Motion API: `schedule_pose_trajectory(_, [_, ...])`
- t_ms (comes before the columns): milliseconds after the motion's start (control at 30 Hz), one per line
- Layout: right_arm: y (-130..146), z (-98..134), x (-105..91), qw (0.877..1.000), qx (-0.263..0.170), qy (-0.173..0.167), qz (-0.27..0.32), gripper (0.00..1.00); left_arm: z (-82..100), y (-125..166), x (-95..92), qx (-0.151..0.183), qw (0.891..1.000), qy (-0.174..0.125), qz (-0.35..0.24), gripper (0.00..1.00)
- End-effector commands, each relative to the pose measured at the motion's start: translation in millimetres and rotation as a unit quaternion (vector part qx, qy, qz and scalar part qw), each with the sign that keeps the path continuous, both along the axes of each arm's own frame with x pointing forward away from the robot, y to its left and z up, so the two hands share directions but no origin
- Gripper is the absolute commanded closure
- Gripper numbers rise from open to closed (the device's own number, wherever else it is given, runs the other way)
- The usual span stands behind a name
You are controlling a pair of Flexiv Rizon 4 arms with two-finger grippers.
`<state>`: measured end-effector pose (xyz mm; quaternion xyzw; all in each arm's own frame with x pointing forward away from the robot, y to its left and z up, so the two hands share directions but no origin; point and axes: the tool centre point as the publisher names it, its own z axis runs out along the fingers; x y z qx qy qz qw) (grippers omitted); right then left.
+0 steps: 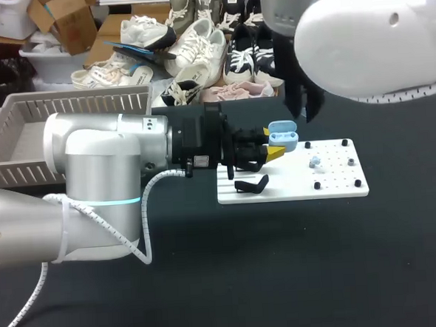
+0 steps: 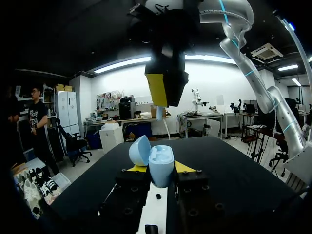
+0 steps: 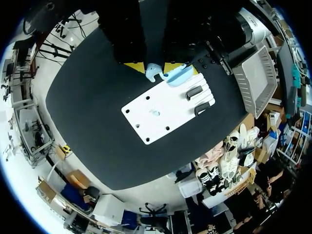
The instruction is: Pick up each earbud case from the left stands, insert the matching earbuds, close the lid, and place the case in the box.
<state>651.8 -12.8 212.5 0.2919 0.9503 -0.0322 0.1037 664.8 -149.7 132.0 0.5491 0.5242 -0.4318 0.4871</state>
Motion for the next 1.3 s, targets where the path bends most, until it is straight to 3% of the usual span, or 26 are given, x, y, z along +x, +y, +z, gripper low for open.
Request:
schedule_pose_trajectory(33, [8, -2, 0.4, 1.000, -0.012, 0.007, -0.002, 1.00, -0.8, 0, -1.7, -0.001, 1.000, -0.001, 0.004, 1.00])
schedule_pose_trajectory(1300, [21, -22, -3.6, 1.000, 0.005, 0.016, 0.015, 1.00, -0.8, 0, -1.7, -0.001, 1.000, -0.001, 0.004, 1.00])
